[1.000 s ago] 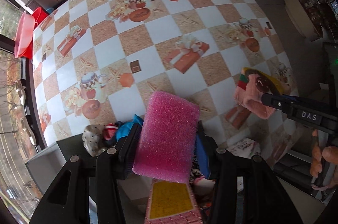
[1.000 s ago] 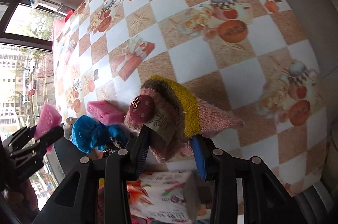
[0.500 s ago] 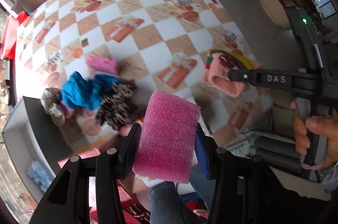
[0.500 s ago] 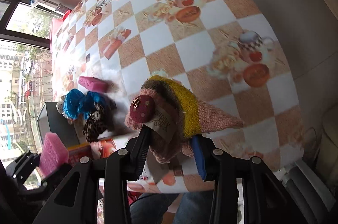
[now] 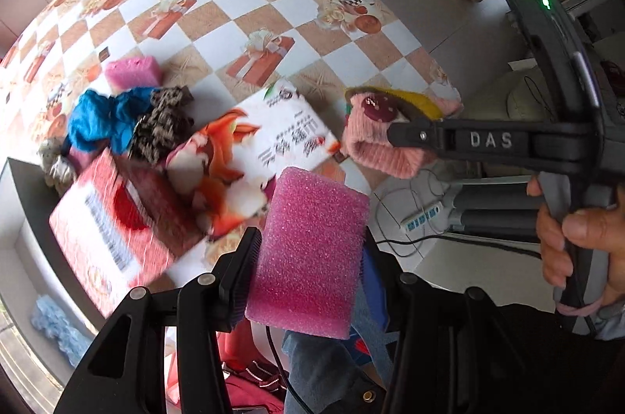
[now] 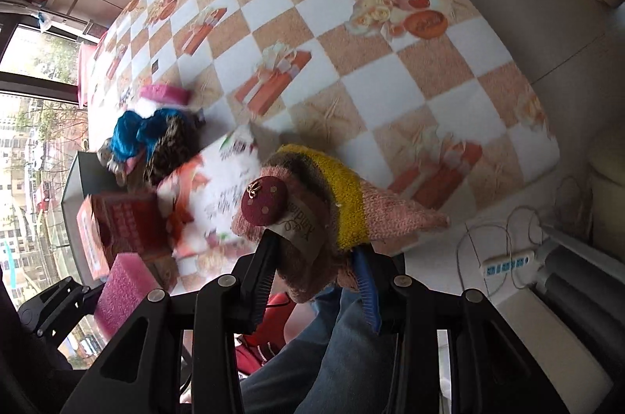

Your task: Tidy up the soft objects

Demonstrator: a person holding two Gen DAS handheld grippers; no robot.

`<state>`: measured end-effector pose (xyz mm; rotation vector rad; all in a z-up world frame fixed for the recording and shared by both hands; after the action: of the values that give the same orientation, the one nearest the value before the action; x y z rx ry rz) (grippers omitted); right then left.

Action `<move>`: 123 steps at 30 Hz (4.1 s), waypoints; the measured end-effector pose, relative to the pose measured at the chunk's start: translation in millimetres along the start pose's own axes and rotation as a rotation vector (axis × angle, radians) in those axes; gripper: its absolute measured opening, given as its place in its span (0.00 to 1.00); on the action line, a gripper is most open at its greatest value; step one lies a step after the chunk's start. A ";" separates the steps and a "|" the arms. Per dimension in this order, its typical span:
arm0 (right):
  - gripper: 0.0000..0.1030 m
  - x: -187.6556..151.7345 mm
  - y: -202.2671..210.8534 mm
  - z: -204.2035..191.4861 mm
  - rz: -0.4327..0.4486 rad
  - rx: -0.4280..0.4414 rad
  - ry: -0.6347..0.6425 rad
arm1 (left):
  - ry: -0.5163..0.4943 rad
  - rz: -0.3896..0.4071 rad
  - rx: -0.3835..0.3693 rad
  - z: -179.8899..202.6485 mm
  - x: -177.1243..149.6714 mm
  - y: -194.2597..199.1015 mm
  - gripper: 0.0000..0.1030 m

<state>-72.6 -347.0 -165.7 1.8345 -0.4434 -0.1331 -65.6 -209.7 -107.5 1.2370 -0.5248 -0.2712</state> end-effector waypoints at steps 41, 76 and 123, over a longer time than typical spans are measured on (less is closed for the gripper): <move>0.80 10.2 -45.2 -129.5 0.036 0.037 0.291 | 0.433 0.166 0.137 -147.0 -135.9 75.8 0.51; 0.29 83.5 -78.4 -269.3 0.000 0.160 0.642 | 0.812 0.218 0.252 -203.9 -159.0 96.6 0.51; 0.29 -104.8 -53.0 -408.2 -0.178 0.253 0.826 | 0.901 0.306 0.365 -259.5 -227.5 113.1 0.53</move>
<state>-29.4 70.9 -103.3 1.9846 0.2961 0.5685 -134.1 146.9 -113.1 1.4535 0.0379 0.6522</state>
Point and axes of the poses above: each gripper's, at about its wrist camera, not at the fingertips, and y roughly against the way its jaws point, z to its right, x to its top, the point moved 3 cm from there along -y, roughly the way its jaws point, and after that the axes turned 9 degrees about z, right-handed, at the moved point
